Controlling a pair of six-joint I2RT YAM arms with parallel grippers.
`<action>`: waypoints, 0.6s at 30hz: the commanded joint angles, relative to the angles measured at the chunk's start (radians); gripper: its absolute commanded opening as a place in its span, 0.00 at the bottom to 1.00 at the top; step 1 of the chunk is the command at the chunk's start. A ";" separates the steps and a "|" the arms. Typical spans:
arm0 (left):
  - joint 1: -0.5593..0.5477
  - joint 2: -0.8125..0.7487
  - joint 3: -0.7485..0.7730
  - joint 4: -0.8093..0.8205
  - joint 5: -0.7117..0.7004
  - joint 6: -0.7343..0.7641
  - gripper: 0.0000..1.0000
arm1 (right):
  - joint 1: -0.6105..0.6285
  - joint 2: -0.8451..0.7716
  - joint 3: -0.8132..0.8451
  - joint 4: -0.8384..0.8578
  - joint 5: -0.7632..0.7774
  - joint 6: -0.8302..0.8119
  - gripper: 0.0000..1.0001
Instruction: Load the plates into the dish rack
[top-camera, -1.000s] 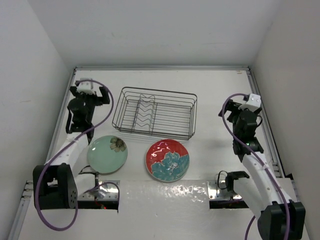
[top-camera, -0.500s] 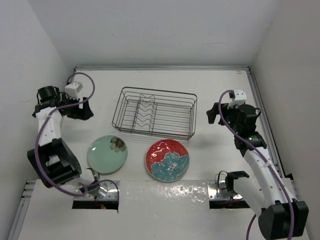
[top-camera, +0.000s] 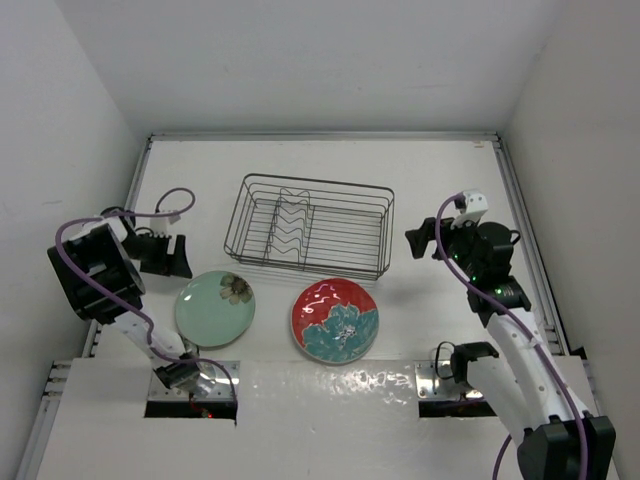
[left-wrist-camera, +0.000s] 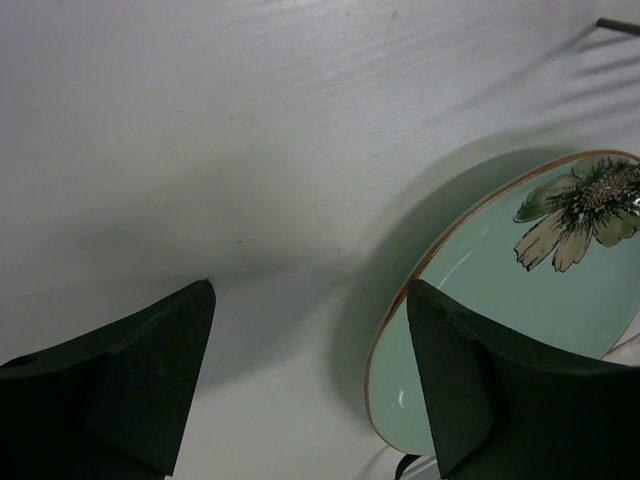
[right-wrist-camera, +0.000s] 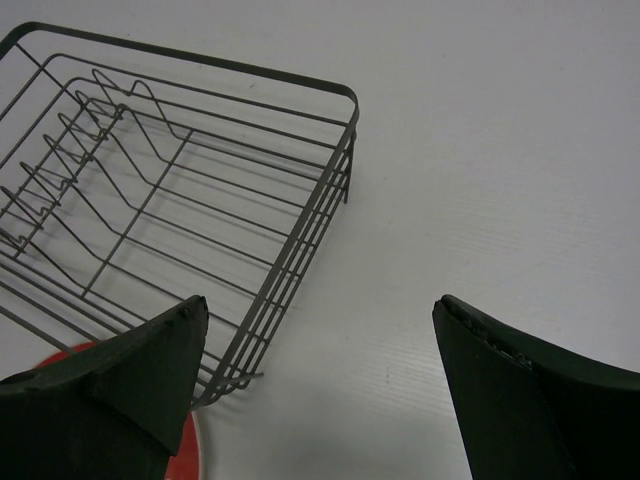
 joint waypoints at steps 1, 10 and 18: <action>0.003 0.007 -0.021 0.028 -0.009 0.053 0.74 | 0.004 -0.008 -0.015 0.070 -0.024 0.010 0.92; 0.003 0.080 -0.038 -0.116 0.024 0.200 0.61 | 0.006 0.002 0.002 0.046 0.022 0.007 0.92; 0.003 0.020 -0.036 -0.303 0.102 0.407 0.63 | 0.004 0.002 0.008 0.050 0.036 0.001 0.93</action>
